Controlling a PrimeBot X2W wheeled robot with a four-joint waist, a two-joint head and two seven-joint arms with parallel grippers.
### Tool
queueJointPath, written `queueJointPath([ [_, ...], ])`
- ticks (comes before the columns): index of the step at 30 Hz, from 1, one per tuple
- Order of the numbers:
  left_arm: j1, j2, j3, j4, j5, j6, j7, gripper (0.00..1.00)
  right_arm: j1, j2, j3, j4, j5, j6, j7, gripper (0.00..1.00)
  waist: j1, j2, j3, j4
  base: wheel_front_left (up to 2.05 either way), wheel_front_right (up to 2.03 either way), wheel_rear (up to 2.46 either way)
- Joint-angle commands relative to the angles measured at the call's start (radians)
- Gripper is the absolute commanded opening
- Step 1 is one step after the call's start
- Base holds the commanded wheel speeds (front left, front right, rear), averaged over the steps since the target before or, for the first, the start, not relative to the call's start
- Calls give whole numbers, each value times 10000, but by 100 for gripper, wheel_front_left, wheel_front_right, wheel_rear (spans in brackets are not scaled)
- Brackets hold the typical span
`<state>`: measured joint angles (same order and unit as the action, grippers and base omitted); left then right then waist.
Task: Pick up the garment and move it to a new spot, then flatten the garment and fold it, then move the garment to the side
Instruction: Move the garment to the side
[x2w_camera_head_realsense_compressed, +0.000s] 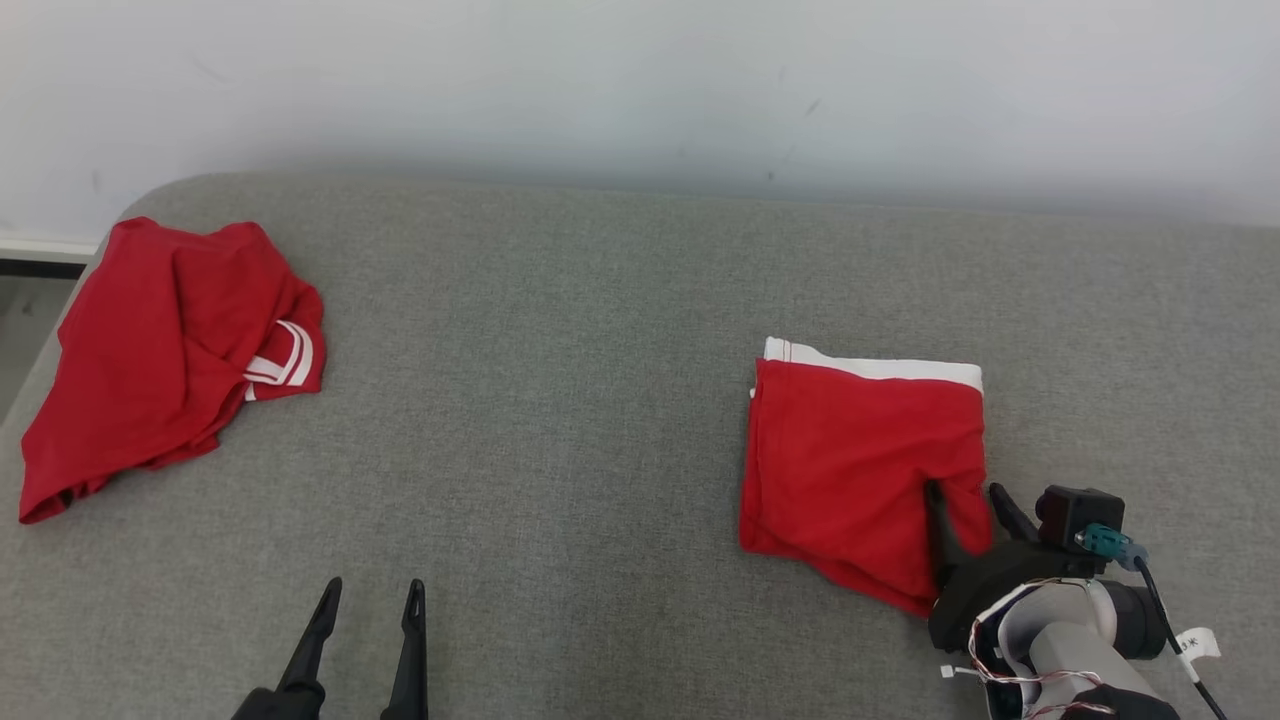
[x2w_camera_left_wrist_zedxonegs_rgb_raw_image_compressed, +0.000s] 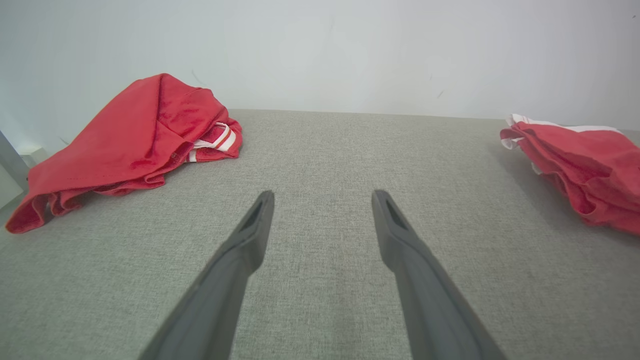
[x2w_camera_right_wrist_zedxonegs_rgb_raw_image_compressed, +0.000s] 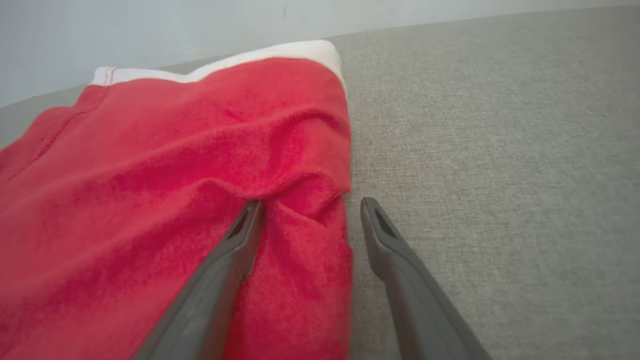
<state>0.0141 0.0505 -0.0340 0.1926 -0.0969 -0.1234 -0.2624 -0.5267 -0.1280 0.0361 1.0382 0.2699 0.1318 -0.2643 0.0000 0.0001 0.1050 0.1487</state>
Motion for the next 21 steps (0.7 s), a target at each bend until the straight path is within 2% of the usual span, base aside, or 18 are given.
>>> queueJointPath([
  [1,-94,-5,-36,53,46,-11,-18,100,-161,-2,41,336,181,-25,3,100,0,-1,82,89,0,0,0],
  [6,-177,-6,-45,90,-46,-9,-18,100,-568,64,335,1285,688,-23,198,100,0,-1,165,206,0,0,0],
  [7,-167,-5,-43,97,-66,-2,-18,100,-627,97,425,1402,816,-23,288,85,0,-1,183,221,0,0,0],
  [8,-171,-6,-55,101,-93,10,-18,100,-670,131,517,1473,931,-23,340,35,0,-1,207,236,0,0,0],
  [9,-178,-6,-63,103,-107,27,-18,100,-702,150,621,1504,1056,-23,371,0,0,-1,226,247,0,0,0],
  [15,-203,-8,-46,65,-178,117,-18,100,-988,-276,1465,1426,1377,-28,277,0,0,-1,367,192,0,0,0],
  [21,-357,-6,9,-71,-283,163,-18,100,-1733,-1189,2419,1255,1159,-26,189,0,0,-1,708,-195,0,0,0],
])
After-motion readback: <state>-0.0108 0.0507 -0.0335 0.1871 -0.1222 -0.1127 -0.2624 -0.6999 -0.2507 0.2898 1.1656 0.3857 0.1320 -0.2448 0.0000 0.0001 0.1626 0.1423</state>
